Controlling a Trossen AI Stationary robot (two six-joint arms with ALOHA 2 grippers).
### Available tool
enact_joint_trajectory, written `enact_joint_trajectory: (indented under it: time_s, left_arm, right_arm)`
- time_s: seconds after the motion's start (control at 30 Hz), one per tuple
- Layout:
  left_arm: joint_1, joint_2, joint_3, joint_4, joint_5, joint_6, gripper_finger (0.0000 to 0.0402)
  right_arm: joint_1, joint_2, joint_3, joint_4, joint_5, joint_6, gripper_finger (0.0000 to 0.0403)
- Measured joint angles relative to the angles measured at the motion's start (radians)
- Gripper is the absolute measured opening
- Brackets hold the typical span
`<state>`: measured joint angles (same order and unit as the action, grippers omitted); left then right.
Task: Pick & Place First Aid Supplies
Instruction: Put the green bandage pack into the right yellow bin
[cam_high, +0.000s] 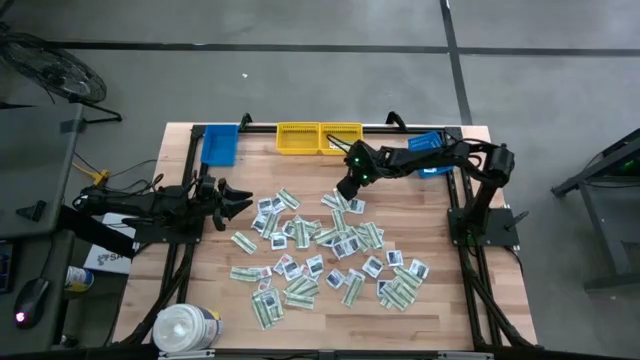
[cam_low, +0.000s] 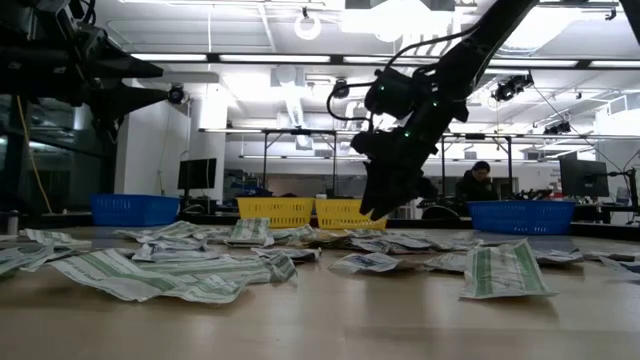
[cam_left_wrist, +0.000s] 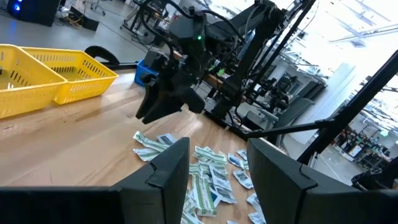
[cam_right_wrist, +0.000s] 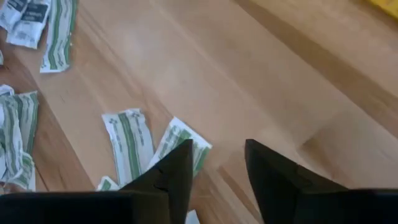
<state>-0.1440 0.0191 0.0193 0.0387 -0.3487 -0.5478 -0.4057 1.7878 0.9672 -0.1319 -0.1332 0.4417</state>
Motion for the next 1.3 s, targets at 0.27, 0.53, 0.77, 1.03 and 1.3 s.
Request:
enact_joint_trajectory:
  time_s: [0.27,0.53,0.77,1.03,1.3]
  left_arm:
    - [0.000,0.000,0.000,0.000,0.000,0.000,0.0161]
    - [0.000,0.000,0.000,0.000,0.000,0.000,0.0161]
    - [0.000,0.000,0.000,0.001,0.000,0.000,0.0161]
    - [0.000,0.000,0.000,0.002,0.000,0.000,0.0161]
    - [0.000,0.000,0.000,0.002,0.000,0.000,0.0161]
  right_arm:
    - [0.003,0.010,0.000,-0.008,-0.015,0.024,0.0205]
    - [0.003,0.091,0.002,0.077,-0.097,0.049,0.0209]
    - [0.001,0.097,0.003,0.096,-0.148,0.073,0.0207]
    - [0.032,0.097,0.003,0.058,-0.165,0.080,0.0206]
    - [0.039,0.097,0.002,0.049,-0.165,0.082,0.0198]
